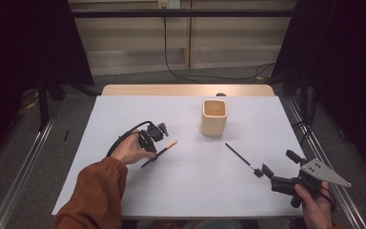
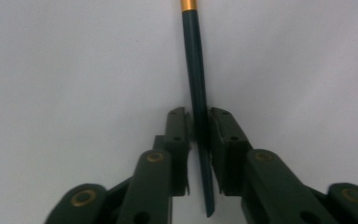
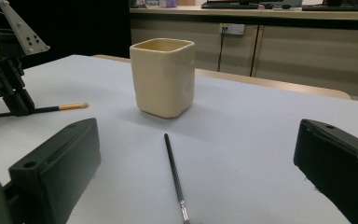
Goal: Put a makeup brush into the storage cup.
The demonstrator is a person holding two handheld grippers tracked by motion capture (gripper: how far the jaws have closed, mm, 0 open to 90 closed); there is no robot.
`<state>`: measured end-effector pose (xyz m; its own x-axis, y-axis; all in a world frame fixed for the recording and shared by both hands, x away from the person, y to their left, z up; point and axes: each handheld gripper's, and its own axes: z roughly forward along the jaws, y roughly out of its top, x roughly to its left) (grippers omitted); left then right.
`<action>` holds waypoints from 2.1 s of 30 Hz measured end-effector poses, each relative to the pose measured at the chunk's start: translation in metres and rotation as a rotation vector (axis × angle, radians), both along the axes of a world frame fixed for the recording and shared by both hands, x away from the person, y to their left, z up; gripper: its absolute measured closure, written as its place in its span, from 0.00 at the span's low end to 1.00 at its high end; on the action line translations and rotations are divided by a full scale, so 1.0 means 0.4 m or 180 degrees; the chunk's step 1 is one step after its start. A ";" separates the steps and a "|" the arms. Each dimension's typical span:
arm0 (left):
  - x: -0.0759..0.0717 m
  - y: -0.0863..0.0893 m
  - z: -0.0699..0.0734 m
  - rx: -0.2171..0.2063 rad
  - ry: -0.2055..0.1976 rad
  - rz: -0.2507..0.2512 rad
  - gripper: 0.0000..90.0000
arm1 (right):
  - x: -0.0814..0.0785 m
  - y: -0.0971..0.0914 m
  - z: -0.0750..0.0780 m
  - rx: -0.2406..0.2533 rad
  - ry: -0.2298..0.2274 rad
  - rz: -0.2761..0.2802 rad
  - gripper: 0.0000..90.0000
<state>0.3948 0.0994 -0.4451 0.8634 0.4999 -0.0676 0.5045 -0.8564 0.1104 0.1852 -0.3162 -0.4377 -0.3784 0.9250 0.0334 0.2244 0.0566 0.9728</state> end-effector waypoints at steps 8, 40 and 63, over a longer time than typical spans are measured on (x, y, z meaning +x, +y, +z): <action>0.006 0.006 0.001 -0.0043 0.0048 0.0024 0.94 | -0.003 -0.001 0.001 0.0003 0.0001 0.0002 0.00; 0.006 0.044 0.027 -0.0467 -0.0034 0.0273 0.94 | -0.001 -0.001 0.000 0.0000 0.0002 0.0018 0.00; -0.035 0.076 0.051 -0.1223 -0.0515 0.0375 0.94 | -0.003 -0.001 0.001 0.0004 0.0009 0.0014 0.00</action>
<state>0.3808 0.1300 -0.4248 0.8167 0.5606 -0.1366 0.5464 -0.6752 0.4956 0.1838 -0.3165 -0.4375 -0.3823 0.9234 0.0358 0.2270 0.0563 0.9723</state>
